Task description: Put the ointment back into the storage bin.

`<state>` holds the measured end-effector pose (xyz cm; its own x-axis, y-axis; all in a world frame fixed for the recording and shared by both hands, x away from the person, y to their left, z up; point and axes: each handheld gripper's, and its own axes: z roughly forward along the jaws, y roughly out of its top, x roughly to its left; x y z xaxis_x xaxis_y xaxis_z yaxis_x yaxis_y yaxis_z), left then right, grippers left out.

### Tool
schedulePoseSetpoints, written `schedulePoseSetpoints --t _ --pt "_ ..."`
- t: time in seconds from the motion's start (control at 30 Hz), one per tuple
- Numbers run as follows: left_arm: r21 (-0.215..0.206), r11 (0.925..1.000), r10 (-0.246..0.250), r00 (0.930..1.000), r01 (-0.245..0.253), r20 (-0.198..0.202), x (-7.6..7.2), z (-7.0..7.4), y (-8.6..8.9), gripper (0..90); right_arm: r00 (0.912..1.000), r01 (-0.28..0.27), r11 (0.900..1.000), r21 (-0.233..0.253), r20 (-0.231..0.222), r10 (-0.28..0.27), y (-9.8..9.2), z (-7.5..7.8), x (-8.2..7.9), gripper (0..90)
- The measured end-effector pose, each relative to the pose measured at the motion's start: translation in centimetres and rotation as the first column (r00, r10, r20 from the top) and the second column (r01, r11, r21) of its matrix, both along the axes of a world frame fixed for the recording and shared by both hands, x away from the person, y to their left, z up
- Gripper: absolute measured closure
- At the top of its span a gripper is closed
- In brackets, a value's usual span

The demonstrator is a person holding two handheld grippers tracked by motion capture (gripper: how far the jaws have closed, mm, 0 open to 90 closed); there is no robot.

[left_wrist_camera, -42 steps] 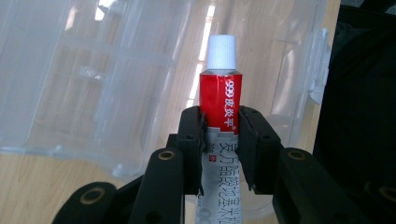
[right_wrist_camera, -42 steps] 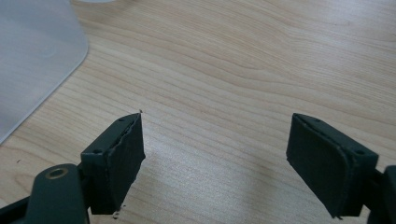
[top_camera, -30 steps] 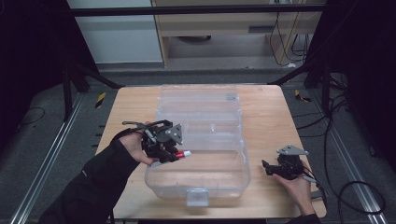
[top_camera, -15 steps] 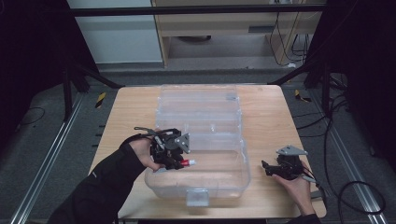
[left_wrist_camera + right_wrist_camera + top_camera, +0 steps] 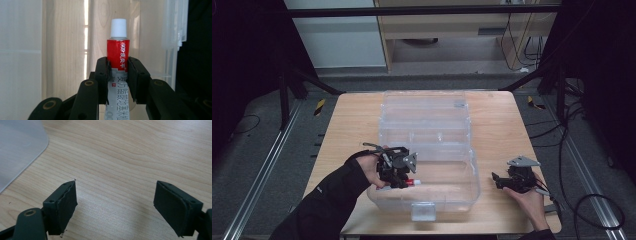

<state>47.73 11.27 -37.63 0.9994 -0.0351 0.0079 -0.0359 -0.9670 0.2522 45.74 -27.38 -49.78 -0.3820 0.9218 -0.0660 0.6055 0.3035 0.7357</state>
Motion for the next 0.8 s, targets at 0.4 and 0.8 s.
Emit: schedulePoseSetpoints --t 0.4,0.8 --pt "0.029 0.9994 -0.017 0.9997 0.018 -0.019 0.3 -2.0 -0.3 70.7 1.0000 -0.005 1.000 -0.002 0.001 0.005 0.0 -0.1 0.1 18.8" --pt "0.051 0.9983 0.029 0.9986 -0.026 -0.046 -0.1 -3.5 -0.3 70.6 0.9999 -0.007 1.000 -0.004 -0.008 0.007 0.1 -0.2 0.0 18.6"
